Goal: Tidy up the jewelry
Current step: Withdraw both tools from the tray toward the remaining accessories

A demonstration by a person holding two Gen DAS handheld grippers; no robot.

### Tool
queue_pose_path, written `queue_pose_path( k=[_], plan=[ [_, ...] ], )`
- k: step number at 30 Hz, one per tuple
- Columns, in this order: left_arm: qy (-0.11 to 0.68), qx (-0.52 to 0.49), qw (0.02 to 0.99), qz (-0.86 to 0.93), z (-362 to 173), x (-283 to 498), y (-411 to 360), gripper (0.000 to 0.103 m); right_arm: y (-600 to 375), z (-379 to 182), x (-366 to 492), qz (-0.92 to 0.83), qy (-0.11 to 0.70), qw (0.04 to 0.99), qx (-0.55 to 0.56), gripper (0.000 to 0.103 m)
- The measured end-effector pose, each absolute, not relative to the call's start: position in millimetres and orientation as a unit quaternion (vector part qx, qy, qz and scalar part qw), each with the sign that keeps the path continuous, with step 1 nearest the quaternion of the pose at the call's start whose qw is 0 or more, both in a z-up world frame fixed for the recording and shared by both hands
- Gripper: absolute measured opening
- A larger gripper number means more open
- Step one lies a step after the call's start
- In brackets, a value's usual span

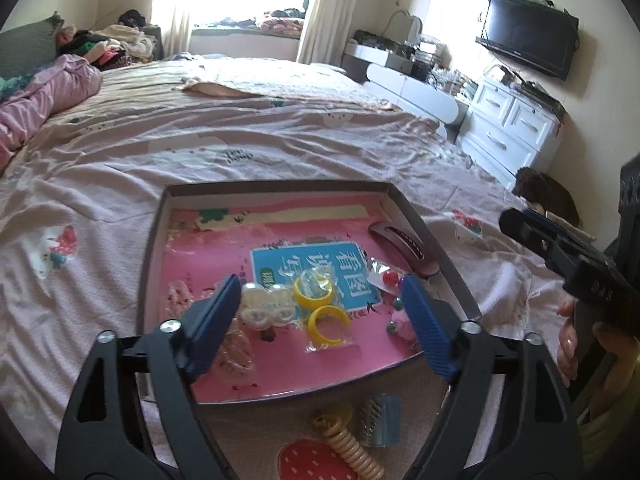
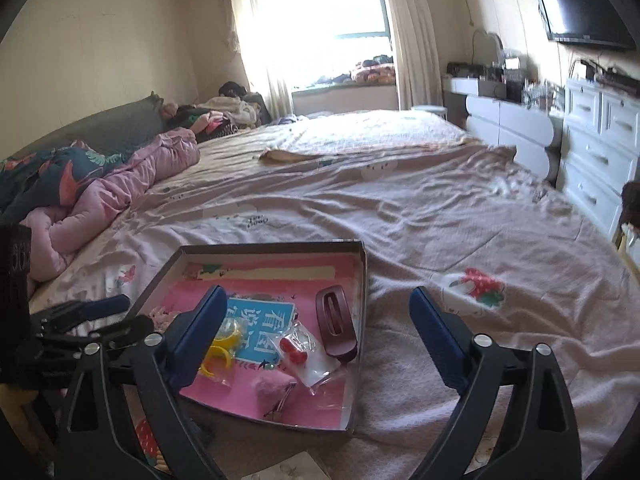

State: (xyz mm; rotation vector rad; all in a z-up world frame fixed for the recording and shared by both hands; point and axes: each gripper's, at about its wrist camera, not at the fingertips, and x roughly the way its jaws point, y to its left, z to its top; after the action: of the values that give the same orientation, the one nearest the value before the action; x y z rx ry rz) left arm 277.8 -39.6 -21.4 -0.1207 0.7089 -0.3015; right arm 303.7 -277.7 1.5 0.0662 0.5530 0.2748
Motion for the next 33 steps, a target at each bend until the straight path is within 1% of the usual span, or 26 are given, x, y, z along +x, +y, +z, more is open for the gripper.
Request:
queue_pose_path(
  k=[2,4,8,21,33],
  plan=[
    [0.335,-0.057,0.93,-0.14,-15.1,273.0,-36.6,0.084,-276.3,5.4,297.0,0.136,0.26,0.956,0.028,0.093],
    [0.322,-0.054,0.936,-0.132,-8.0,266.8,-31.9,0.088,-275.2,8.5,291.0,0.137,0.25,0.958,0.024,0.093],
    [0.307,-0.057,0.942,-0.125,2.0,256.9,-24.9,0.091,-273.5,13.6,279.5,0.14,0.236,0.961,0.021,0.094],
    [0.268,-0.074,0.954,-0.111,24.9,222.4,-4.4,0.091,-270.6,24.7,242.7,0.151,0.208,0.966,0.02,0.094],
    [0.246,-0.072,0.961,-0.108,31.6,193.6,-3.0,0.091,-264.2,25.3,208.7,0.164,0.205,0.965,0.008,0.095]
  ],
)
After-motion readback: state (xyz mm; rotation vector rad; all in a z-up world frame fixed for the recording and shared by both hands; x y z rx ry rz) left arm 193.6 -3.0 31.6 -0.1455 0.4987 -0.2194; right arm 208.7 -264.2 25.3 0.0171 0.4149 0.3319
